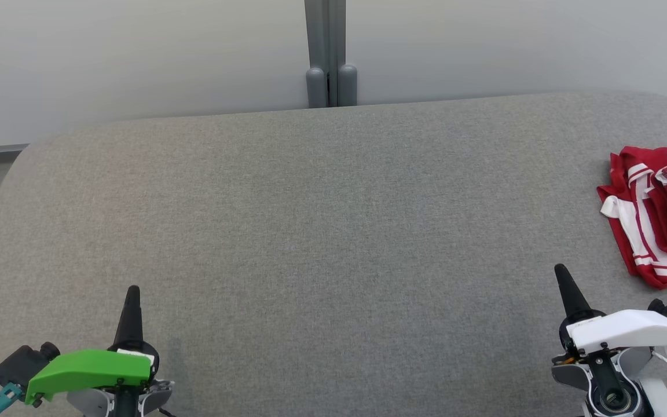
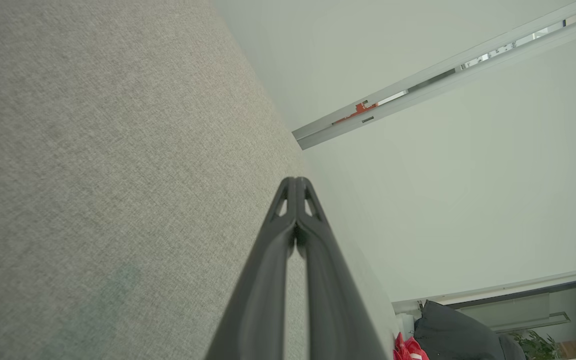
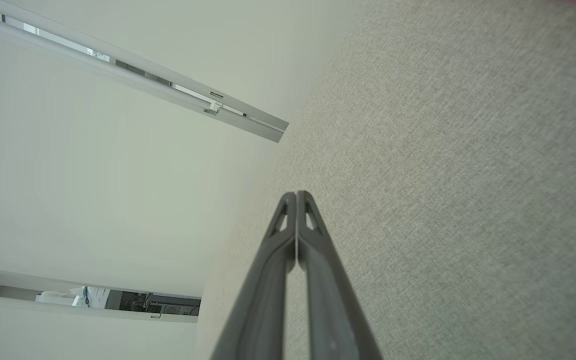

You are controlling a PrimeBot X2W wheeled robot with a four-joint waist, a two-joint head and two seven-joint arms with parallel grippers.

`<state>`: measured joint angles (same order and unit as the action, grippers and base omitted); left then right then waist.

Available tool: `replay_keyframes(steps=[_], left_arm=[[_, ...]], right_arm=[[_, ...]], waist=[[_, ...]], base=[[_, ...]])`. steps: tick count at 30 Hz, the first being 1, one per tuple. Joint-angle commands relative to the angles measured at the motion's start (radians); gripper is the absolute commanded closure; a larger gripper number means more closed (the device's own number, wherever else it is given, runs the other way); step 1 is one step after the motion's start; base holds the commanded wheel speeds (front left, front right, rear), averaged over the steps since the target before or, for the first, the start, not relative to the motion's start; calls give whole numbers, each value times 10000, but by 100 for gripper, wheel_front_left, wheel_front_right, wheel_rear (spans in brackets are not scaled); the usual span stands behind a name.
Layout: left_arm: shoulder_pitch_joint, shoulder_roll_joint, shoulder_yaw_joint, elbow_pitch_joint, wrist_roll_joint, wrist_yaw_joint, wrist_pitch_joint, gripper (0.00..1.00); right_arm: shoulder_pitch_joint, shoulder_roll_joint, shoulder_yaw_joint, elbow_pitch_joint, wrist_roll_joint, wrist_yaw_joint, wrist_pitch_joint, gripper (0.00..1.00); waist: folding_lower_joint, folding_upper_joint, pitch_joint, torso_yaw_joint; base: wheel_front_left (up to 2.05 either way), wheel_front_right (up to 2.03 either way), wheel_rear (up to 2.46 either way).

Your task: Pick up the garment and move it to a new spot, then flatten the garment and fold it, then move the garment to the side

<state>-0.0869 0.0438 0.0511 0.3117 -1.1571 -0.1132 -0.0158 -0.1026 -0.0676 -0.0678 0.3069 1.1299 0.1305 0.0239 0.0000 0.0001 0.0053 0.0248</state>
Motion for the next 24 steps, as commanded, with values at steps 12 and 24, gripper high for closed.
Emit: replay_keyframes(steps=[12, 24], left_arm=[[-253, 73, 197, -268, -1253, -88, 360, 100], [-263, 80, 329, -390, -2176, -111, 637, 100]], right_arm=[[-110, 38, -147, -270, 1311, 6, 246, 100], [-105, 74, -246, -385, 2306, 5, 437, 100]], waist=[[0, -1, -4, -50], [0, -1, -9, -98]], base=[[0, 0, 0], [0, 0, 0]])
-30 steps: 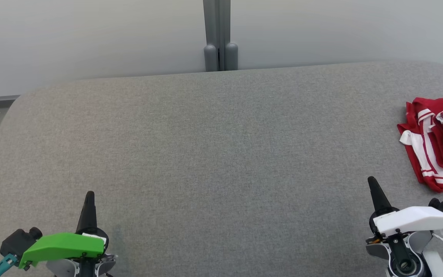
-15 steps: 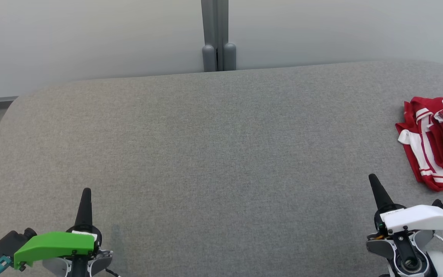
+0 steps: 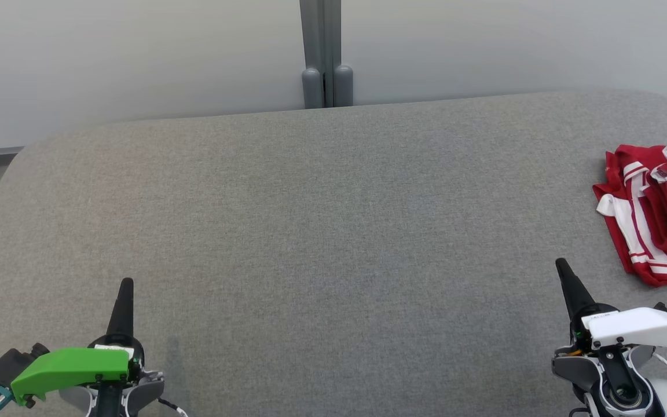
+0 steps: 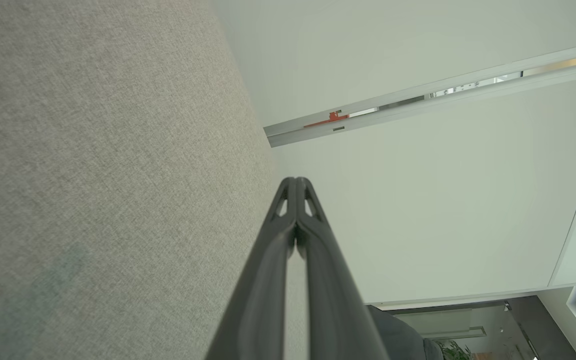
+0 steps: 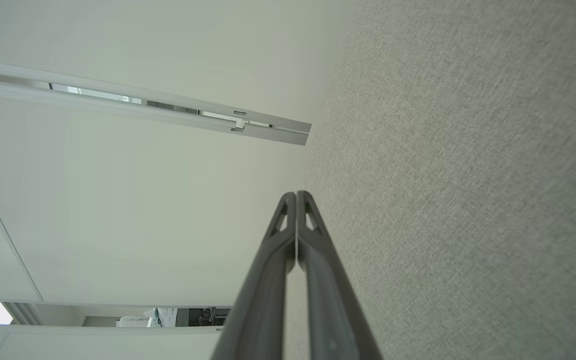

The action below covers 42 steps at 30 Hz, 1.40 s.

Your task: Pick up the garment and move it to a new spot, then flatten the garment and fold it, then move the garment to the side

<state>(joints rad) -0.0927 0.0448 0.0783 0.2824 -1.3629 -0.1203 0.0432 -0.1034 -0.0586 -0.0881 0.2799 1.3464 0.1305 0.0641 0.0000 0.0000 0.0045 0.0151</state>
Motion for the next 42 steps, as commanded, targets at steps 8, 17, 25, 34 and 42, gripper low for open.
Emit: replay_keyframes(steps=[8, 17, 25, 34, 42], left_arm=[[-218, 75, 130, -169, -702, -61, 211, 100], [-230, 79, 219, -247, -1327, -90, 389, 100], [-232, 82, 296, -318, -1856, -116, 538, 100], [-232, 85, 367, -378, -2401, -127, 715, 100], [-232, 86, 379, -389, -2508, -135, 746, 100]], right_arm=[[-91, 11, -102, -178, 762, 5, 157, 100], [-85, 31, -162, -250, 1423, 5, 289, 100], [-80, 56, -213, -310, 1962, 6, 398, 100], [-74, 81, -268, -377, 2540, 4, 506, 100], [-71, 87, -282, -387, 2693, 5, 524, 100]], waist=[[0, 0, -3, -34], [0, 0, -6, -70], [0, 0, -9, -102], [0, 0, -13, -139], [0, 0, -14, -151]], base=[[0, 0, 0], [0, 0, 0], [0, 0, 0], [0, 0, 0], [0, 0, 0]])
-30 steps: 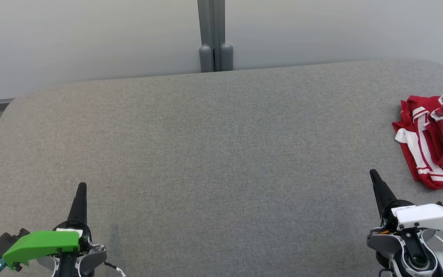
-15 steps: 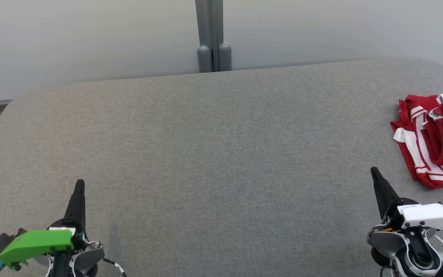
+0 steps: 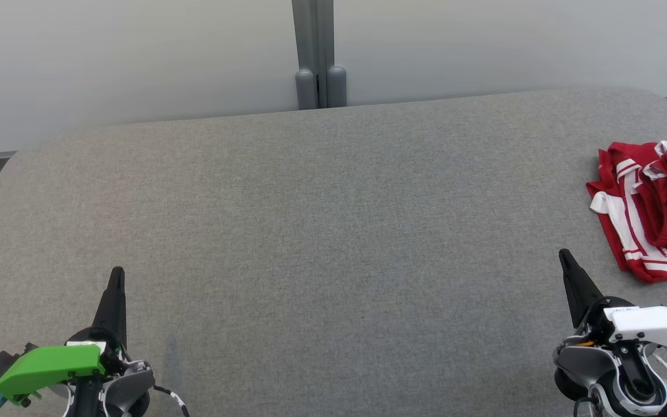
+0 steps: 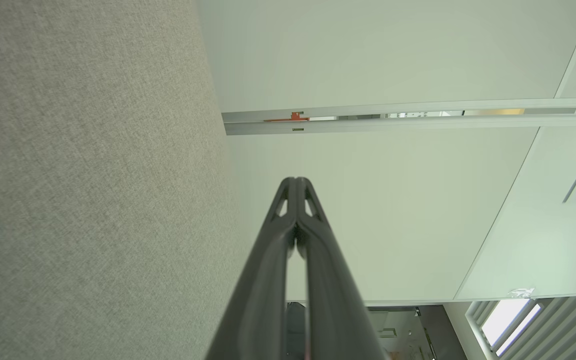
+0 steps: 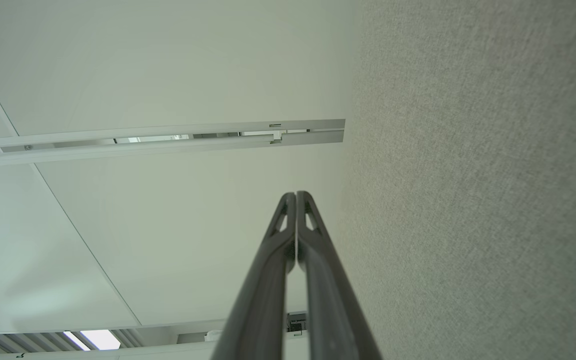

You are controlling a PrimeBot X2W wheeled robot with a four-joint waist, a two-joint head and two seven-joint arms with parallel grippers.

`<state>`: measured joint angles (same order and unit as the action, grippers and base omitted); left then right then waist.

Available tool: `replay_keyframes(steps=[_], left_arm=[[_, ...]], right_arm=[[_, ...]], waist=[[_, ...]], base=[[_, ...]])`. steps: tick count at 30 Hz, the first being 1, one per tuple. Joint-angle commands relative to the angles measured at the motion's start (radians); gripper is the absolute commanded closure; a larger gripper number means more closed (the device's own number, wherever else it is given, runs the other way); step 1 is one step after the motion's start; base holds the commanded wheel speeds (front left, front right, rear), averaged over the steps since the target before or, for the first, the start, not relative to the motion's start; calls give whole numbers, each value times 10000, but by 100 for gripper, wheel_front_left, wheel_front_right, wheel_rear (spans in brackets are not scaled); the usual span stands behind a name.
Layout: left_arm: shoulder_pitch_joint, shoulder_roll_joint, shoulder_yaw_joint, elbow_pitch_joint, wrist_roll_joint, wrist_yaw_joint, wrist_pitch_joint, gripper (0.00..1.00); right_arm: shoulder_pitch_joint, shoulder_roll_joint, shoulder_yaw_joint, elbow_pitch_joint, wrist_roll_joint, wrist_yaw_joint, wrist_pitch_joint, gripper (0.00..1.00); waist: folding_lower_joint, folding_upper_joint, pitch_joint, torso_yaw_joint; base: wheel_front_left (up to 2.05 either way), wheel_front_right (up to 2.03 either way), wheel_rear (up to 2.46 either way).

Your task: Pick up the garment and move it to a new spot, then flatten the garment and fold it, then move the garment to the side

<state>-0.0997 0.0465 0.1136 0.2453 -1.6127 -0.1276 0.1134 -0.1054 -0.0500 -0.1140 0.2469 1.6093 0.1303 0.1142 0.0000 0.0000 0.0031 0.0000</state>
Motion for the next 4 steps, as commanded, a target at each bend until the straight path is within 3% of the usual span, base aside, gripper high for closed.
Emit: replay_keyframes(steps=[1, 4], left_arm=[[-162, 69, 26, -19, -9, -62, 44, 100], [-160, 69, 26, -19, -9, -62, 44, 100]], right_arm=[[-51, 1, -23, -58, 64, 7, 24, 100], [-51, 0, -22, -58, 64, 6, 24, 100]], waist=[[0, 0, 0, 0], [0, 0, 0, 0]], base=[[0, 0, 0], [0, 0, 0]])
